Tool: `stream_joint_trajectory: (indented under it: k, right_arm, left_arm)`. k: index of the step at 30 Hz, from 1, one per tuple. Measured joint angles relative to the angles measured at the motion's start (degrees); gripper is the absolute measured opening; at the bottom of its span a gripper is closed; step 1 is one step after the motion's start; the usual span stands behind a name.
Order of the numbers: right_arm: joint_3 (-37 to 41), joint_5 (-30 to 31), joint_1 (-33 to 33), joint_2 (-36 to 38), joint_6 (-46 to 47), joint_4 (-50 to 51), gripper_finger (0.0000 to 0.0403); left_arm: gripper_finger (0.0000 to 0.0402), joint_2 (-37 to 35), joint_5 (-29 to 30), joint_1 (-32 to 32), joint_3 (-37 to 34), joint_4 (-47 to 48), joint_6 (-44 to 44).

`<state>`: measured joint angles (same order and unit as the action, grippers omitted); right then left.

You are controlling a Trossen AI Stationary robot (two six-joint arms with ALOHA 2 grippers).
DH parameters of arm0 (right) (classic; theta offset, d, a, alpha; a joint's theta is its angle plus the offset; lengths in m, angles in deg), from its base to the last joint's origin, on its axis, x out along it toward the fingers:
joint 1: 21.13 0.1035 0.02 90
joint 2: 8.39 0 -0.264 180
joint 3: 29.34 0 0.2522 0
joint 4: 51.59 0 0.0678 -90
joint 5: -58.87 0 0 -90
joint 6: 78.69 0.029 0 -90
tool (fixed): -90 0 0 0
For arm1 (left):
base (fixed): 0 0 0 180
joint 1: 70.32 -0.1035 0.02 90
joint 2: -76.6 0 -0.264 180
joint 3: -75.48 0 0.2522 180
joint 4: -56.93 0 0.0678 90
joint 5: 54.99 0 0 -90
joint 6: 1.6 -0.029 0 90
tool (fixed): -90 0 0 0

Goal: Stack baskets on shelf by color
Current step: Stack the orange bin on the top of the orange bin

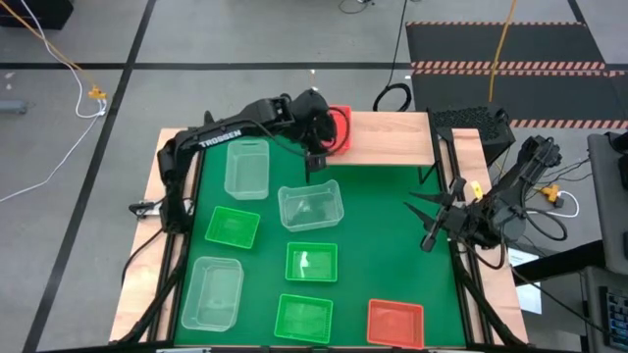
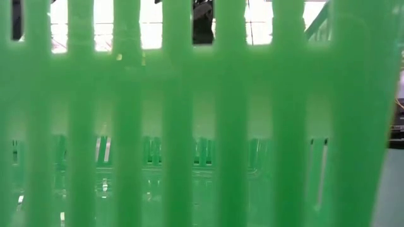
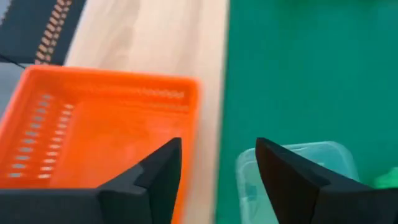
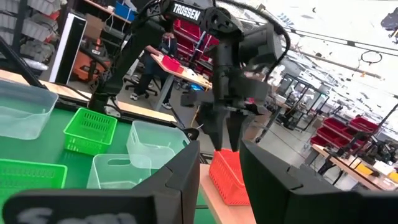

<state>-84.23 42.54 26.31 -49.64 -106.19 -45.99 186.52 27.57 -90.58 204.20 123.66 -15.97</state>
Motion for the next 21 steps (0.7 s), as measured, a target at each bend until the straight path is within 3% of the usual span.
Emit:
stream_joint_trajectory:
  k: [3, 5, 10, 15, 18, 21]
  right_arm:
    - [0.0, -0.8, 0.0, 0.0, 3.2, 5.0, 0.0107]
    - [0.4, -5.7, -0.1, 0.0, 9.8, 11.3, 0.0107]
    - [1.8, -28.9, -2.3, -1.4, 23.5, 15.5, 0.0107]
    - [4.0, -53.7, -2.6, -11.3, 41.9, 13.1, 0.0107]
    - [3.4, -63.9, -0.6, -19.3, 45.3, 14.3, 0.0107]
    - [0.9, -70.7, 0.5, -23.5, 48.2, 19.6, 0.0107]
  left_arm:
    - [0.0209, -1.4, 2.0, 3.5, 0.0, 0.8, 1.6]
    - [0.0197, -2.1, 3.8, 7.3, -0.2, 1.5, 3.3]
    - [0.0163, -2.1, 4.8, 17.2, -3.6, -5.0, 10.7]
    - [0.0153, -2.0, 3.6, 26.6, -15.8, -26.6, 9.4]
    - [0.0152, -1.9, 1.1, 30.9, -21.8, -38.1, 5.3]
    - [0.0152, -2.1, 3.1, 33.8, -24.7, -43.3, 2.2]
